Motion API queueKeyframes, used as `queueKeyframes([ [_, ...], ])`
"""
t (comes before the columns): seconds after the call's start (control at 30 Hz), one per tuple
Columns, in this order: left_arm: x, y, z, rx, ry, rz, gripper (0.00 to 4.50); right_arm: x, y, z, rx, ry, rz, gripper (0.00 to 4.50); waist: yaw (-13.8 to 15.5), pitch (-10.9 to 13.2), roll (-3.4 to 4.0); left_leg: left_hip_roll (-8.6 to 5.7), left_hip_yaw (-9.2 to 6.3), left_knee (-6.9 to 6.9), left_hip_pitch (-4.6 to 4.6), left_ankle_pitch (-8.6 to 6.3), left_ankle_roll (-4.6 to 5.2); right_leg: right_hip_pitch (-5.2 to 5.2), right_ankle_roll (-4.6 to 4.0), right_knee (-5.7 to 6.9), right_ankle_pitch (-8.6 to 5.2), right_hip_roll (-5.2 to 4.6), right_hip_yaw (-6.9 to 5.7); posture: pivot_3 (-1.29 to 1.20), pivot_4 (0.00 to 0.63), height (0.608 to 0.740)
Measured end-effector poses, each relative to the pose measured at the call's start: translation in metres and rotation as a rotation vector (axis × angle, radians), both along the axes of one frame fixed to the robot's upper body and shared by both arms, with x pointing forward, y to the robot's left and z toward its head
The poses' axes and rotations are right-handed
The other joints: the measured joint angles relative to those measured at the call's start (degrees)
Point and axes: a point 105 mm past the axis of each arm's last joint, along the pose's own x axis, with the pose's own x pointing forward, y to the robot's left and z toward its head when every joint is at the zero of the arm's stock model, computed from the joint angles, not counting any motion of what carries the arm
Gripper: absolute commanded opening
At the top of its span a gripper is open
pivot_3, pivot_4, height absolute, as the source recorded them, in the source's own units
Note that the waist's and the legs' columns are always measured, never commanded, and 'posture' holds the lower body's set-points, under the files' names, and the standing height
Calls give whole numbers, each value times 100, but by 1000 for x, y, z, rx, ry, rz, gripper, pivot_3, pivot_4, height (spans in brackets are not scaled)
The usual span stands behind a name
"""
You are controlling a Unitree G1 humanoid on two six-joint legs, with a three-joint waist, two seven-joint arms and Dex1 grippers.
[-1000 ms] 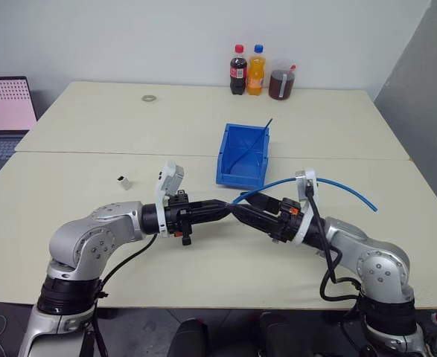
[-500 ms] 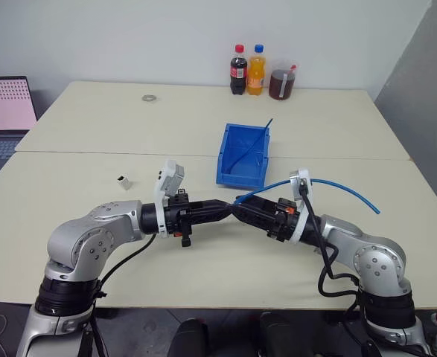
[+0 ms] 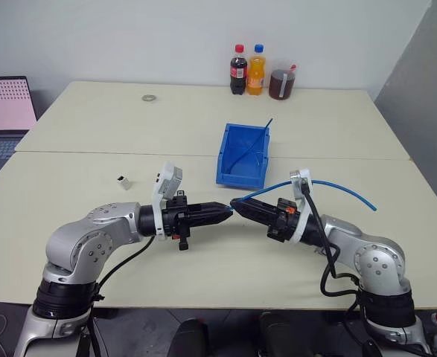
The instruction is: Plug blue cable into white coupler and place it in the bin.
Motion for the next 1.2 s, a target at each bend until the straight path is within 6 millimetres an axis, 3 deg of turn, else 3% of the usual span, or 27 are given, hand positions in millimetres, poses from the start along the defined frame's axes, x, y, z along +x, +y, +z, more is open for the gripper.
queueKeyframes([
  [0.2, 1, -1, -1, 4, -12, 4, 218, 0, -1, 0, -4, 3, 2, 137, 0, 0, 0, 0, 0, 0, 0, 0, 0, -1, 0, 0, 0, 0, 0, 0, 150, 740],
  [0.23, 1, -1, -2, 5, -10, 4, 919, 0, -1, -1, -6, 3, 2, 137, 0, 0, 0, 1, 0, 0, 0, 0, 0, -1, 0, 0, 0, 0, 1, 0, 150, 740],
  [0.5, 2, 3, -14, 60, -8, 29, 2688, 0, 1, -3, -20, -5, 4, 135, -2, 0, 0, 1, 0, -2, -2, 0, 0, -4, 0, -1, 0, 0, 1, 0, 150, 740],
  [0.67, -7, 23, -30, 154, 19, 87, 3671, 3, 0, -3, -31, -32, -17, 135, -20, 2, 1, 8, 6, -5, -5, -1, 0, -13, 0, -2, 0, 0, 9, 0, 150, 740],
  [0.73, -7, 35, -38, 184, 16, 178, 4097, 6, -6, -5, -49, -44, -45, 135, -12, 4, 4, 13, 5, -8, -5, -1, 0, -15, -1, -1, -1, -7, 9, 0, 150, 740],
  [0.8, 6, 51, -42, 208, -24, 359, 4494, 10, -10, -8, -70, -51, -69, 135, 7, 5, 4, 13, 2, -5, -7, 0, 0, -13, -1, -1, -1, -10, 5, 0, 150, 740],
  [0.93, 32, 77, -49, 264, -99, 708, 4500, 11, -14, -11, -85, -58, -71, 134, 37, 5, 1, 6, 3, -2, -8, 0, 0, -9, 5, -3, 3, -16, 7, 0, 150, 740],
  [1.07, 51, 113, -66, 339, -89, 1188, 4500, 14, -21, -18, -121, -50, -77, 134, 30, 9, -20, 8, 4, -1, -12, -1, 1, -8, 11, -7, 7, -19, 9, 0, 150, 740],
  [1.2, 61, 119, -64, 324, -74, 1381, 4500, 16, -21, -19, -124, -55, -74, 134, 37, 9, -22, 4, -1, 1, -12, -1, 0, -8, 12, -3, 7, -14, 3, 0, 150, 740],
])
